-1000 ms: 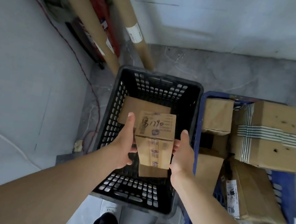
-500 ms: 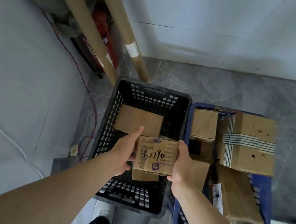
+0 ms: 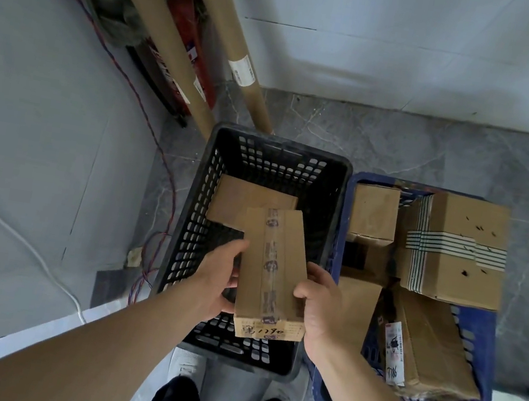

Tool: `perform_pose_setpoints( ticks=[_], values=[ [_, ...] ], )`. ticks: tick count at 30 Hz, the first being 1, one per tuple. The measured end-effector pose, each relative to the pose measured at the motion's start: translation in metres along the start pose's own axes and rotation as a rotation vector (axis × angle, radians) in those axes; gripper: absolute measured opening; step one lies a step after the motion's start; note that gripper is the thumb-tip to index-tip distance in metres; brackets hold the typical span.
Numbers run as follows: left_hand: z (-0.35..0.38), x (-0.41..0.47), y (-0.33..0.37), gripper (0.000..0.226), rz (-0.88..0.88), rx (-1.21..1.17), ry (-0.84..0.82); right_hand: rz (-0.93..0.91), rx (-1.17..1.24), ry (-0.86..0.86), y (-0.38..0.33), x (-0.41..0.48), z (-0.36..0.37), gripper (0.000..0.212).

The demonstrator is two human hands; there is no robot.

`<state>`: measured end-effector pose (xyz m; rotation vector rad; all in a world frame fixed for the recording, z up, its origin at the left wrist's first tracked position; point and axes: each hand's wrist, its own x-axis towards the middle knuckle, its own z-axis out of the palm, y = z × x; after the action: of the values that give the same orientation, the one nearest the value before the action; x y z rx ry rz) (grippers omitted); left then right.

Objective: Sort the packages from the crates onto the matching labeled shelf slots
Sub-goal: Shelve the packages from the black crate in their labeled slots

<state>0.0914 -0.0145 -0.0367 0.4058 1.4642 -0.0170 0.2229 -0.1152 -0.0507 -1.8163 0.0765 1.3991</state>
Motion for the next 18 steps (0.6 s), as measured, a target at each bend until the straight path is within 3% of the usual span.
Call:
perform_pose_setpoints(
  ticks=[4, 9, 12, 16, 18],
  values=[
    [-0.003, -0.001, 0.003, 0.051, 0.004, -0.027, 0.024, -0.036, -0.041, -0.07, -0.004, -0.005, -0.001, 0.061],
    [-0.001, -0.007, 0.008, 0.068, 0.042, -0.086, 0.069, 0.04, 0.103, 0.084, 0.0, -0.002, 0.0, 0.028],
    [0.002, -0.009, 0.01, 0.075, 0.033, -0.117, 0.082, 0.082, 0.144, 0.148, -0.006, -0.004, -0.001, 0.047],
    [0.002, -0.014, 0.014, 0.052, 0.073, -0.09, 0.054, 0.013, 0.136, 0.171, -0.009, -0.006, 0.003, 0.086],
    [0.002, -0.016, 0.015, 0.035, 0.096, -0.076, 0.056, -0.014, 0.131, 0.123, -0.009, -0.006, 0.006, 0.075]
  ],
)
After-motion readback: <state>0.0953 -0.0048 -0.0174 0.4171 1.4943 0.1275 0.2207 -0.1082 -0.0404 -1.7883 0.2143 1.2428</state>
